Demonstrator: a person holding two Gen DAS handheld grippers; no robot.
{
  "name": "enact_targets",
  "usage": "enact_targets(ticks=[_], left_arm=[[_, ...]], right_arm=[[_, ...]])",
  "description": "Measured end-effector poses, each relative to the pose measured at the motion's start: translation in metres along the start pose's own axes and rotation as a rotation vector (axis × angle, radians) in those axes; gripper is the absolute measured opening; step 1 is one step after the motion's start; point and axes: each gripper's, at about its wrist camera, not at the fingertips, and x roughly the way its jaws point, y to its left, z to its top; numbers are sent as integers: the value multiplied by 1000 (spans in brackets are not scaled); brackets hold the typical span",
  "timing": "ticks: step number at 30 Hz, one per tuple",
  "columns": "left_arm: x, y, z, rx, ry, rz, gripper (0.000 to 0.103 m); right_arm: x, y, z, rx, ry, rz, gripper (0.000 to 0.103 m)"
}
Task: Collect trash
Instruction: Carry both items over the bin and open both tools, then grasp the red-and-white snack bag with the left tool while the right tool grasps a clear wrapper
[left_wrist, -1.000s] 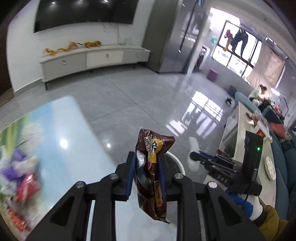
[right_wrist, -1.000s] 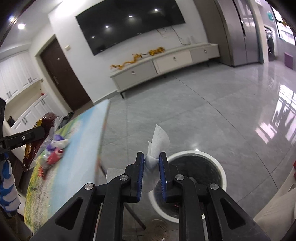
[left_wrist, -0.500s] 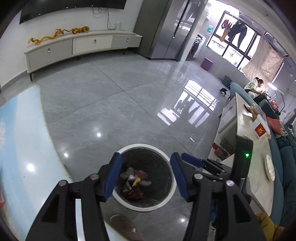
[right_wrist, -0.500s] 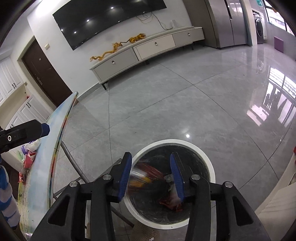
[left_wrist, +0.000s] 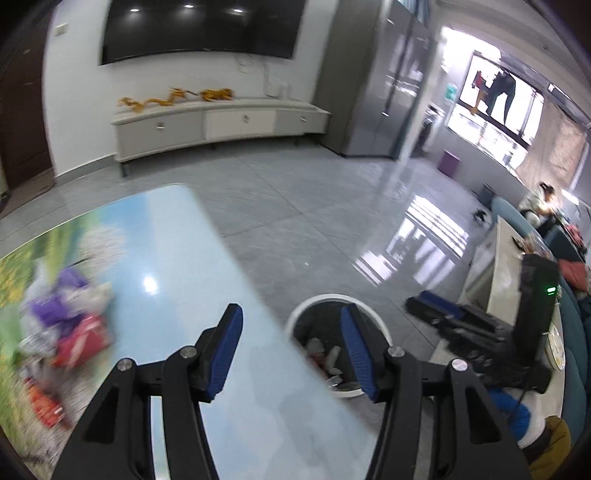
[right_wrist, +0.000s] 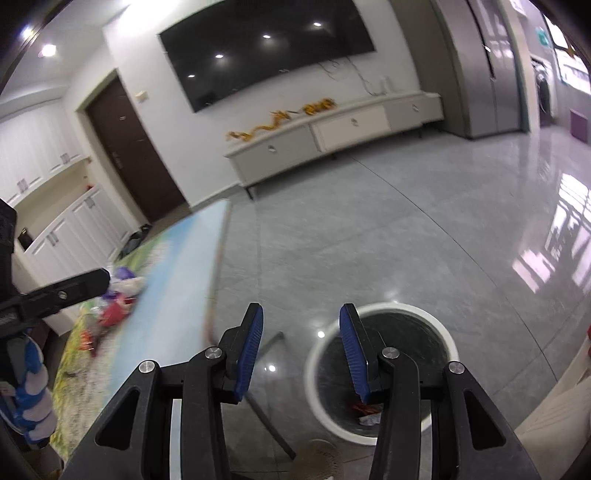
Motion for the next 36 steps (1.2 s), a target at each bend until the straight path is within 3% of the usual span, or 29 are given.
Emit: enact_targets(ticks=[12,20,24,36], left_arm=[[-112,135,-60,-197,-109,195,54],[-158,212,-91,-318,-161,279,54],[-150,236,-99,-362,-131,279,54],[-56,278,-92,-484,36,223,53]], right_arm=[[-41,131,10,-190,-48,123,44],[-57,187,11,-273,-64,179,44],[-40,209,7,-308,-23,211,43],[47,243,-14,-384,155,273,43]])
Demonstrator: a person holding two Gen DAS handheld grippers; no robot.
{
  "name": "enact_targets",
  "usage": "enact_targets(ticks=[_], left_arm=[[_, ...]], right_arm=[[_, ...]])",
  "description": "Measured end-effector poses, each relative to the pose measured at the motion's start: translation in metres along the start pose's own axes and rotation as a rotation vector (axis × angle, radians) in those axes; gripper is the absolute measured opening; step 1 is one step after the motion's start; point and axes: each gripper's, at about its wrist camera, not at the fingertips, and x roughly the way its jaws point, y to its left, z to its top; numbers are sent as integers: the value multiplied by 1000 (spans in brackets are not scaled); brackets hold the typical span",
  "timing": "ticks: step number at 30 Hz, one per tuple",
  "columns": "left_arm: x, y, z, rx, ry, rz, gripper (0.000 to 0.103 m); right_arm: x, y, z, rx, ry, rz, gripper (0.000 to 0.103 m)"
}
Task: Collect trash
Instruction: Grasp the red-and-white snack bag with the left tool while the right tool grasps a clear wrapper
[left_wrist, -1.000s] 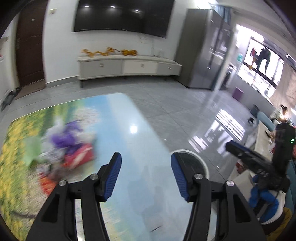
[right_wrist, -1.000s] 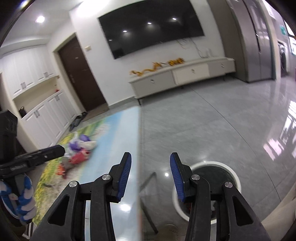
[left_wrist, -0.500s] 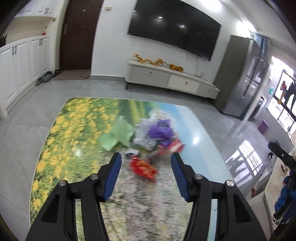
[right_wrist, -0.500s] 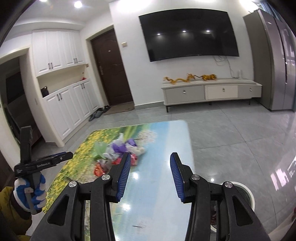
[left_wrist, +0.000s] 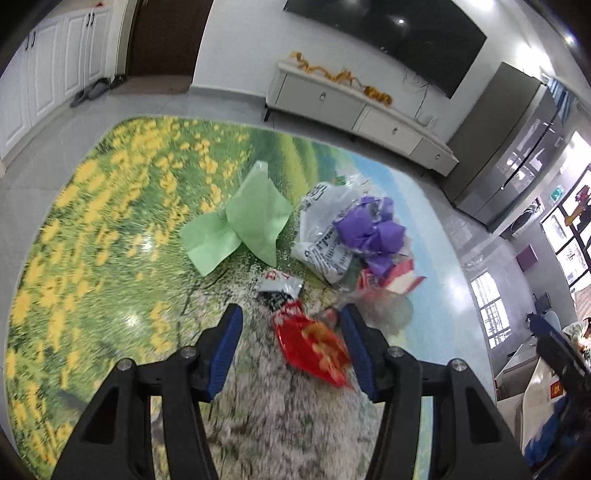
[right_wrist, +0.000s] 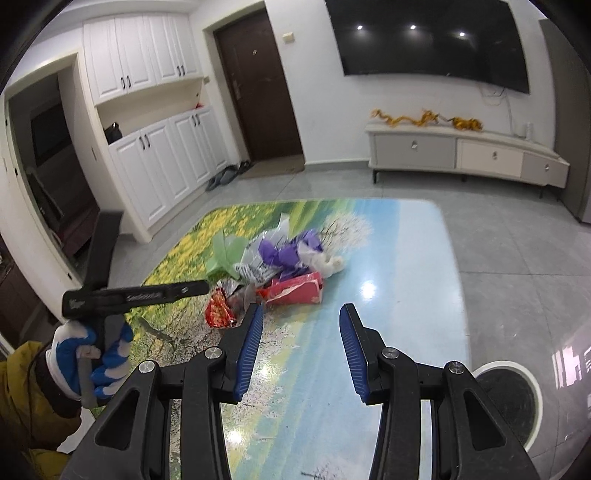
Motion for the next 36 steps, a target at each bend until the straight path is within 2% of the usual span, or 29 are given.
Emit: enact_targets(ticks=[1,3,5,8,9,16,20,22,23,24,26,31,36], left_arm=[[6,1,2,-6,11,6,53],[17,4,4,-14,31,8,44],[26,7,3,-19,47,7,41],[31,12,1,-22,57,0,27],[31,15,0,-24,55,-6,25],[20,32,-7,-42,29,-25,21],[13,41,-12,-48,11,-28,21],[8,43,-16,-46,3,-26,21],[5,44,-18,-44,-1,-27,20],[5,47,-18,-43,-5,-29,20],[-1,46,-19,-40,-15,-30,20],[-24,43,-25,-34,-54,-35,20],[-54,33,-29,-17,-104,-39,20]], right_arm=[[8,1,1,-4,11,9,43],[23,3,5,-13,31,24,44],[37,6,7,-22,49,42,43],[63,16,11,-44,82,79,43],[71,18,13,-54,93,90,43],[123,49,14,-113,161,157,43],[148,58,13,-126,190,150,43],[154,59,13,-129,191,136,33],[158,59,14,-121,196,136,17],[160,59,14,-119,197,135,4],[157,60,15,-120,188,152,0],[132,72,21,-136,141,186,0],[85,85,26,-168,72,188,0]])
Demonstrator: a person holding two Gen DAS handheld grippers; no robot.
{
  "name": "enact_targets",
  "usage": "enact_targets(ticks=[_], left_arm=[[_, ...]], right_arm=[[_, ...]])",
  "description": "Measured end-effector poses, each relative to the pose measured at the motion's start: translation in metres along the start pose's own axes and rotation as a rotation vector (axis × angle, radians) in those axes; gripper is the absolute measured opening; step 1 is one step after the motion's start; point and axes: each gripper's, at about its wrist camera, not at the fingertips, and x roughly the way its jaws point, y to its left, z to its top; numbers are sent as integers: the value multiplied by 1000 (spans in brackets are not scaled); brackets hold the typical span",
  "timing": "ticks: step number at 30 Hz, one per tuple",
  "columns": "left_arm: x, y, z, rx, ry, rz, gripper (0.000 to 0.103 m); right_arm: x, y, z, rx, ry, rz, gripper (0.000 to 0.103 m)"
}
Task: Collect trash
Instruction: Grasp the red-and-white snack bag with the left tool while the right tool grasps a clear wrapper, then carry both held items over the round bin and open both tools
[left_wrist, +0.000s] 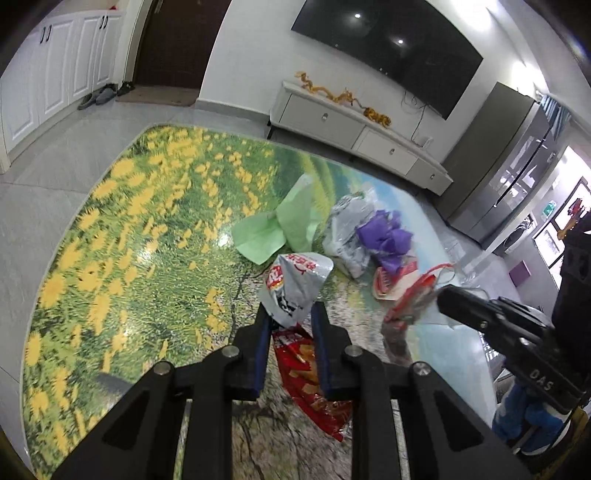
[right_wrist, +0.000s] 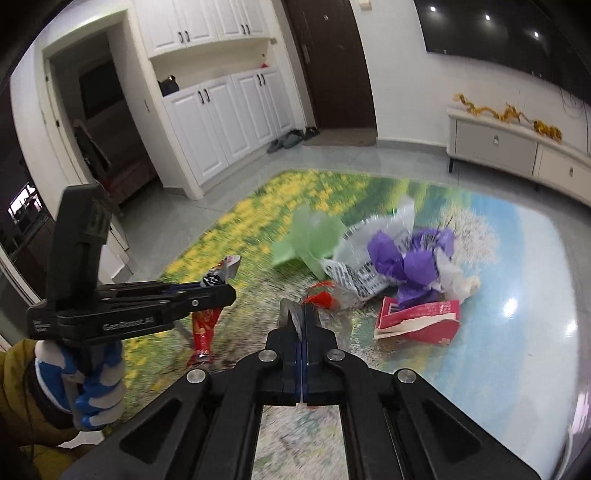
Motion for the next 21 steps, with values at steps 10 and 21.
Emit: enact_targets(ticks=[10,21], left_arm=[[-45,-74,-1,131,-49,-90,20],[7,-255,3,361,60,-258,20]], right_arm=[[-102,-16,-26,39,-123,-105,0],[-222,-138,-89,212,-205,-397,0]])
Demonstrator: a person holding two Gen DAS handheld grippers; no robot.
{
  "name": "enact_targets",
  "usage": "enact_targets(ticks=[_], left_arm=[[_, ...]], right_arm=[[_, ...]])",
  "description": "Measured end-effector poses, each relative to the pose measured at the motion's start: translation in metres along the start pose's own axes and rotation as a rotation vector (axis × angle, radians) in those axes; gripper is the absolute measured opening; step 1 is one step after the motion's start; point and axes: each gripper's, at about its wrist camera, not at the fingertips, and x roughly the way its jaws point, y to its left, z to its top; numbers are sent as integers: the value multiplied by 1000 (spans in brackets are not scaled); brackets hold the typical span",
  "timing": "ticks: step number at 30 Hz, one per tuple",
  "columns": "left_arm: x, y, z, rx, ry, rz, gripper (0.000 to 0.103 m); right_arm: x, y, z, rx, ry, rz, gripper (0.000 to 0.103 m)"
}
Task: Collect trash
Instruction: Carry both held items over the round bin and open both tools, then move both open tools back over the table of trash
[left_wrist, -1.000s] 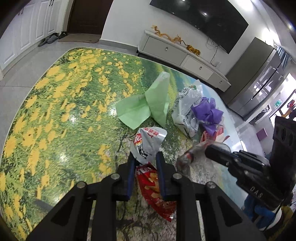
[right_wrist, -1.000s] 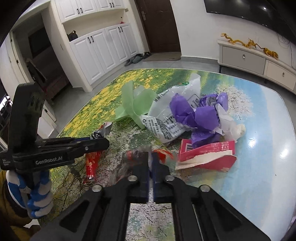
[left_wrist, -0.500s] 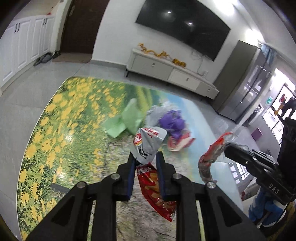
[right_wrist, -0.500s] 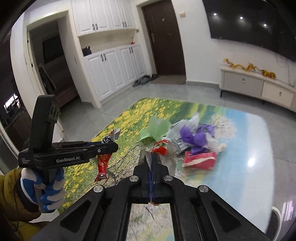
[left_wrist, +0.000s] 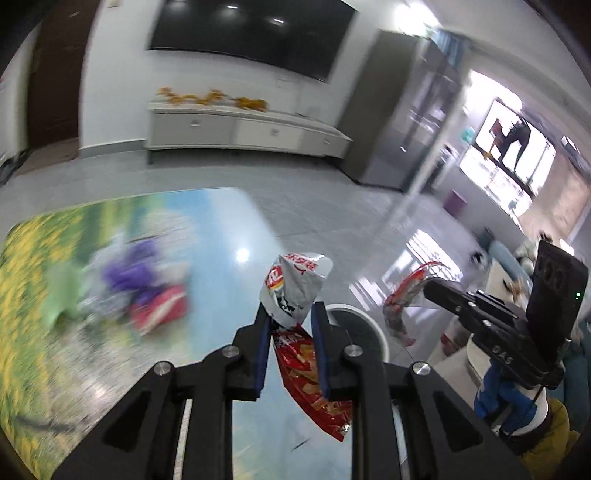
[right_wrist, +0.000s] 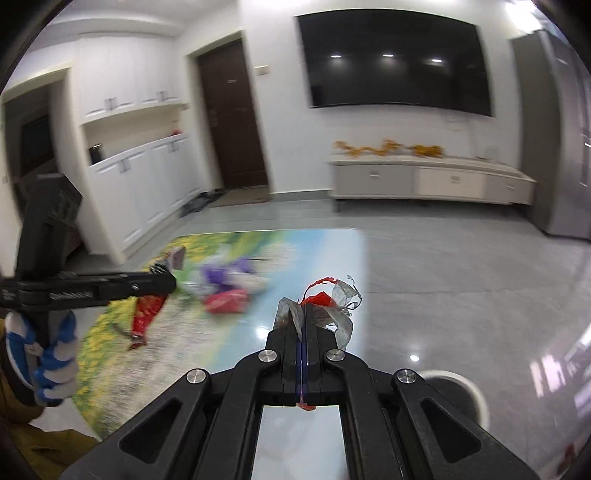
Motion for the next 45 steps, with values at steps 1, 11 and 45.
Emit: enact_targets(ticks=[1,11,45], left_arm=[[13,-14,6,18,14,-13,20],[151,-116,30,113,166,-59,21],[47,-86,30,173,-70,47,54]], right_arm=[[-1,-10,-4,12,3,-20,0],[35,-139,-51,207,88,-160,0],[-27,-90,-11,233,-112,-126,58]])
